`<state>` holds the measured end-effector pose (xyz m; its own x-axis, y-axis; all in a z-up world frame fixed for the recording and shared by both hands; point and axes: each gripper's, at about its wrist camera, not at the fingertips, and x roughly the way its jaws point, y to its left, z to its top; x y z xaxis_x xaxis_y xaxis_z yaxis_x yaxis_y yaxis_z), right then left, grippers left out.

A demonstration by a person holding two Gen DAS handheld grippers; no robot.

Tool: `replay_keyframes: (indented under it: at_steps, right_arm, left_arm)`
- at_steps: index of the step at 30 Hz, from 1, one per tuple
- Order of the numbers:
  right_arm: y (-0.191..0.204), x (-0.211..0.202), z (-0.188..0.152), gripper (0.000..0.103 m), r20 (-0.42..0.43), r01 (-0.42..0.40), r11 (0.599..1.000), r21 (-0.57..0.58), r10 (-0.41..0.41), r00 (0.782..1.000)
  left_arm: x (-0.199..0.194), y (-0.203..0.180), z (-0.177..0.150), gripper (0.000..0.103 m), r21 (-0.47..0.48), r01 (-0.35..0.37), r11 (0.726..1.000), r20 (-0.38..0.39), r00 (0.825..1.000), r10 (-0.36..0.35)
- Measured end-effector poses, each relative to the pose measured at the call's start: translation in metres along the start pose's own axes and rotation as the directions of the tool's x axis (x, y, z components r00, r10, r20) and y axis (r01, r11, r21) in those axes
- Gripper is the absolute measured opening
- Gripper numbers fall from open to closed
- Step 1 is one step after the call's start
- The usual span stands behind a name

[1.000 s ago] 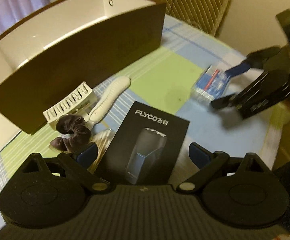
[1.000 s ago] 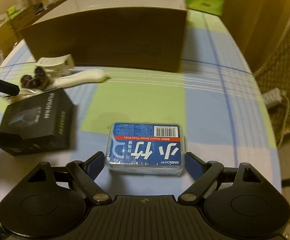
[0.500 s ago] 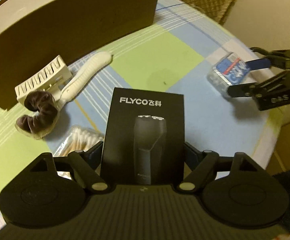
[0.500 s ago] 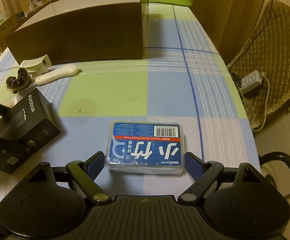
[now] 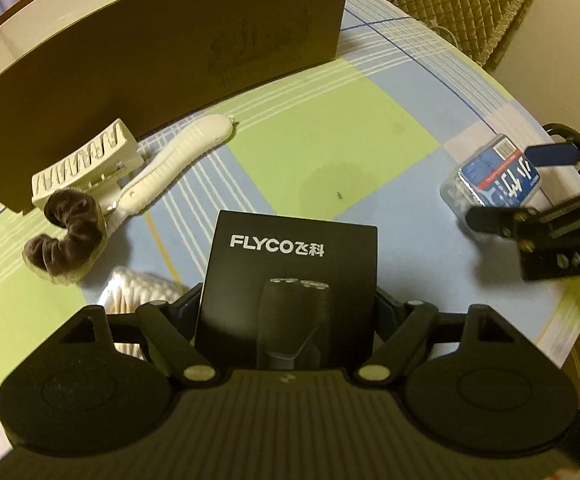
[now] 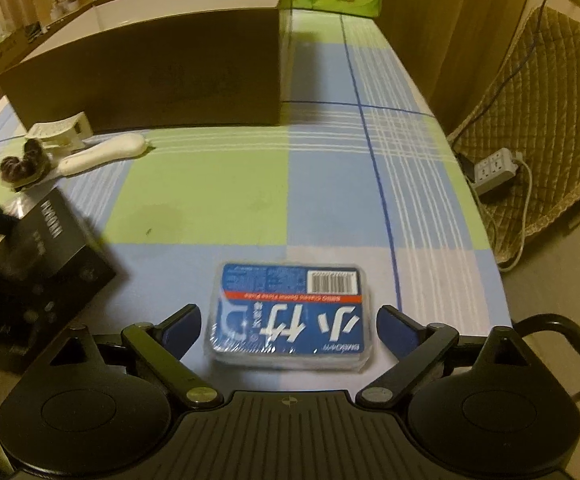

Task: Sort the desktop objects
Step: 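Lift and carry the FLYCO box and blue box over the open box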

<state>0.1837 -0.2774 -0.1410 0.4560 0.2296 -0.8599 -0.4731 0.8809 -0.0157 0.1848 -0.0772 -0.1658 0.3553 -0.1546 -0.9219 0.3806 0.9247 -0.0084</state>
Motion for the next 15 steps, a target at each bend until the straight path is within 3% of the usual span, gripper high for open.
replay_keyframes:
  at_steps: [1, 15]
  right_arm:
    - [0.000, 0.001, 0.000, 0.083, -0.002, 0.004, 1.000, -0.006, -0.004, 1.000]
    - [-0.003, -0.030, -0.002, 0.083, 0.024, -0.119, 0.990, -0.075, 0.121, 0.992]
  left_arm:
    - [-0.001, -0.001, -0.002, 0.078, -0.006, -0.002, 1.000, -0.001, 1.000, 0.002]
    - [-0.048, 0.000, -0.007, 0.078, -0.165, -0.036, 0.986, 0.097, 0.994, 0.053]
